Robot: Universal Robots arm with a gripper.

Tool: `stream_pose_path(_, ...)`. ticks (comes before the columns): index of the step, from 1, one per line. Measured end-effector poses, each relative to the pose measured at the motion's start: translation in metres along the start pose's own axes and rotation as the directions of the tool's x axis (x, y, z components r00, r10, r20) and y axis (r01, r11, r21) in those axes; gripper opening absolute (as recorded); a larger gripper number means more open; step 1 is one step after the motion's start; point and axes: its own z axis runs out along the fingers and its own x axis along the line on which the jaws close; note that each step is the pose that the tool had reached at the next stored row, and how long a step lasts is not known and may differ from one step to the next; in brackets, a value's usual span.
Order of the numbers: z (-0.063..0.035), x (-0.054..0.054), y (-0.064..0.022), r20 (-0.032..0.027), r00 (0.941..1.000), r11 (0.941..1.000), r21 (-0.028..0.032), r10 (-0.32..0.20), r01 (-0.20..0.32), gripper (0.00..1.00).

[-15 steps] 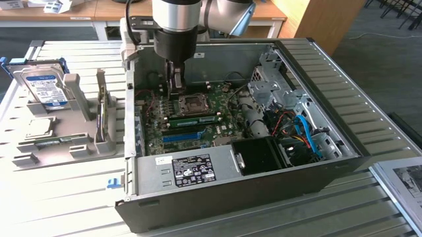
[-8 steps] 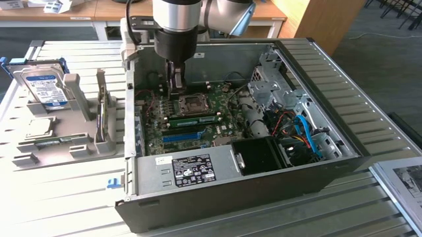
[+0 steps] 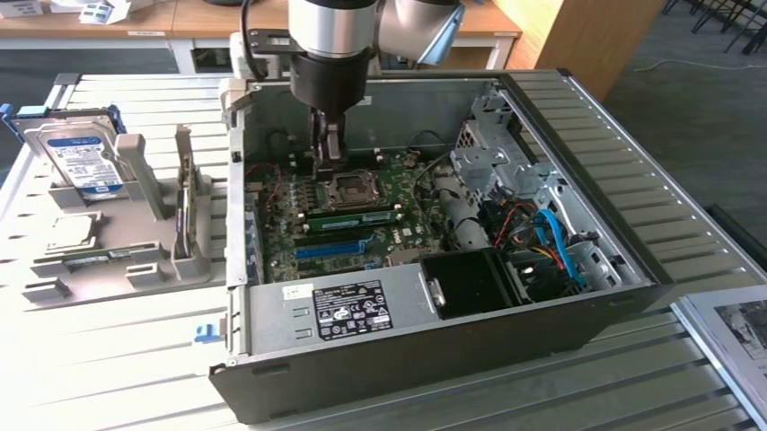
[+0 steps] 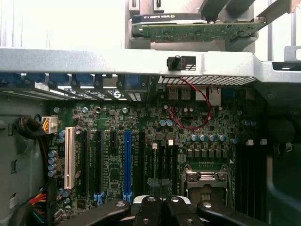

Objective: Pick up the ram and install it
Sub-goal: 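Press down the ram until it locks into place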

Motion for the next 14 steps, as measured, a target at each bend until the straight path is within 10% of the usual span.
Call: stream_pose_path(14,-0.0007,0.000,-0.0206,0.0000,1.0000,1.0000,-0.0010,0.000,0.000,0.10)
